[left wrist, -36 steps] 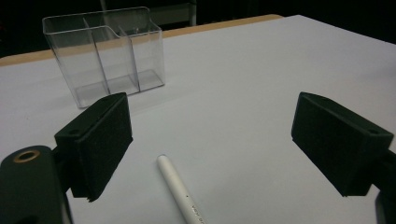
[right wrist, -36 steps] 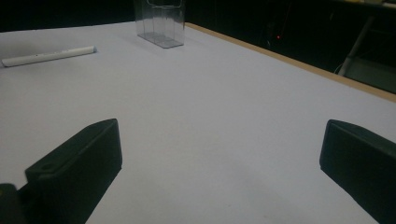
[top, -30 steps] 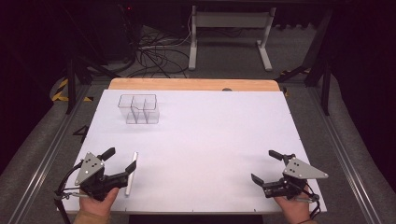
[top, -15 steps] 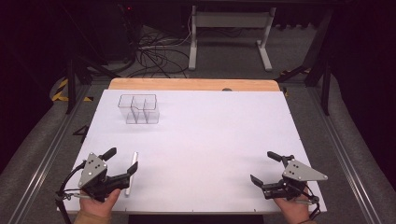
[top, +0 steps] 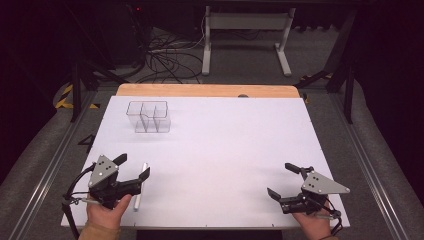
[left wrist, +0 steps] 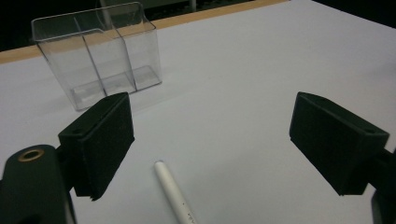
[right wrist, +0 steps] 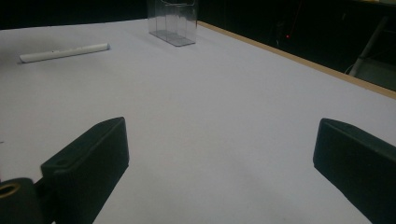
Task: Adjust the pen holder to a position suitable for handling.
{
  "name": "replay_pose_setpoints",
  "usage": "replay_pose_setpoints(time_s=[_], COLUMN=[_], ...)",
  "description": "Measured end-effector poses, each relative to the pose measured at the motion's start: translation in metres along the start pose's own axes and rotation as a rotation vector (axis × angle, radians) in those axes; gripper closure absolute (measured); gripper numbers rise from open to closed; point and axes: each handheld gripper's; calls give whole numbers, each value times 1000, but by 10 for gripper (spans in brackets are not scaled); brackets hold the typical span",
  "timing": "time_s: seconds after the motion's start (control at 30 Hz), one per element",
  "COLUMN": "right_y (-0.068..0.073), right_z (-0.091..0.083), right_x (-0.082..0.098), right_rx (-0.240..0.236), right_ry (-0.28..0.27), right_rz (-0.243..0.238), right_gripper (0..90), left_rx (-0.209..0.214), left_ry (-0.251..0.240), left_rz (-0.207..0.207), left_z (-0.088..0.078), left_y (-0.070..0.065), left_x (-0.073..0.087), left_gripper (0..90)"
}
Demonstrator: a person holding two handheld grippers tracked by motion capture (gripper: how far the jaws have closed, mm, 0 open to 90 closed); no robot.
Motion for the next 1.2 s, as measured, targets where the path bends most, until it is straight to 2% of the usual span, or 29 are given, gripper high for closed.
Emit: replay_pose_setpoints(time_s=[0.13,0.37,0.5,0.6,0.67,0.87,1.0,1.07,1.17,1.2], right_y=[0,1,2,2,3,3,2,3,4,4], right_z=[0,0,0,0,0,0,0,-1,0,0], right_x=[0,0,0,0,0,0,0,0,0,0], right_rx=[-4,-10,-12,-15,-19,-22,-24,-26,-24,-25], right_ry=[-2,0,0,-1,1,-4,-10,-10,-9,-9], right_rz=[-5,-6,-11,-15,-18,-18,-15,-17,-18,-18], right_gripper=[38,38,38,37,36,36,34,34,34,34], left_rx=[10,21,-1,-4,2,13,6,21,22,35], left_ry=[19,17,26,36,65,110,148,211,255,260], left_rz=[2,-34,-60,-56,-79,-123,-141,-189,-223,-241], left_z=[5,11,13,14,15,13,13,14,17,17], left_y=[4,11,11,9,9,9,10,13,15,17], left_x=[-8,-15,-19,-20,-21,-29,-33,-37,-38,-37], left_gripper=[145,129,120,116,132,190,221,231,270,286])
Point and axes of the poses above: each handheld gripper's, and its own axes: z roughly forward along the jaws, x roughly out of its underside, y roughly to its left, and after that the axes turned 15 degrees about x, right-handed
